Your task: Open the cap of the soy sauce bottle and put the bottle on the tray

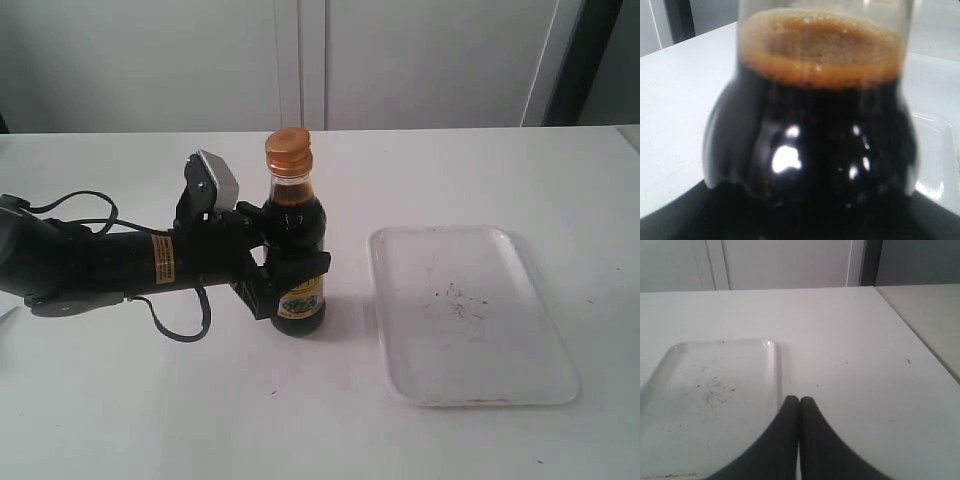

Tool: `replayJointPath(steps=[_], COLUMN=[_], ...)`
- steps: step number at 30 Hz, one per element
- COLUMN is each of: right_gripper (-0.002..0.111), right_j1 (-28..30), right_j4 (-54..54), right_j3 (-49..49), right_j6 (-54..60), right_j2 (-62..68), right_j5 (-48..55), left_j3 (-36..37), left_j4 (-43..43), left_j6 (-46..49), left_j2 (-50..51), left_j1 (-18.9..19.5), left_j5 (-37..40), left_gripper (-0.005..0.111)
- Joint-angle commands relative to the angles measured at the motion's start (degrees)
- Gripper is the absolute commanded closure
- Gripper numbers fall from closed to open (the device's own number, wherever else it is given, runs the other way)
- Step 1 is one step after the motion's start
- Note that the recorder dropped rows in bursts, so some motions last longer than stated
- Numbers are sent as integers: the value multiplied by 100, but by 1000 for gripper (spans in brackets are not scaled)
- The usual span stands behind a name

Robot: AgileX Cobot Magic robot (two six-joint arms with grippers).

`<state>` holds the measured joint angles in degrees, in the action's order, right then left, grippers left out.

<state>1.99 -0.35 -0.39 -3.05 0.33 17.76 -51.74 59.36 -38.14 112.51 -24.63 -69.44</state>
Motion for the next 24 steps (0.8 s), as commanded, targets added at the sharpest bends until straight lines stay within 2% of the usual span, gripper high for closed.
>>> replayJointPath(steps=[1,8,12,15,24], right_gripper=[108,108,108,108,108], right_j1=[-26,-26,-26,-26,-26], right_j4=[-39,120,608,591,326], right_j3=[39,39,39,39,-730], right_j6=[-23,-77,-1051,-1089,-1089], right_j2=[-33,-33,-33,-33,63], right_j5=[-614,-1905,-2405,-2800,-2870], left_j3=[-26,-26,-26,-26,-26], left_j4=[-21,-21,-21,-21,-21], left_j6=[1,1,1,1,1], left_j2=[-9,-9,-9,-9,-9], left_j1=[-24,-24,-24,-24,-24], left_j5=[-52,-52,-52,-52,-52], left_gripper=[106,106,106,106,106])
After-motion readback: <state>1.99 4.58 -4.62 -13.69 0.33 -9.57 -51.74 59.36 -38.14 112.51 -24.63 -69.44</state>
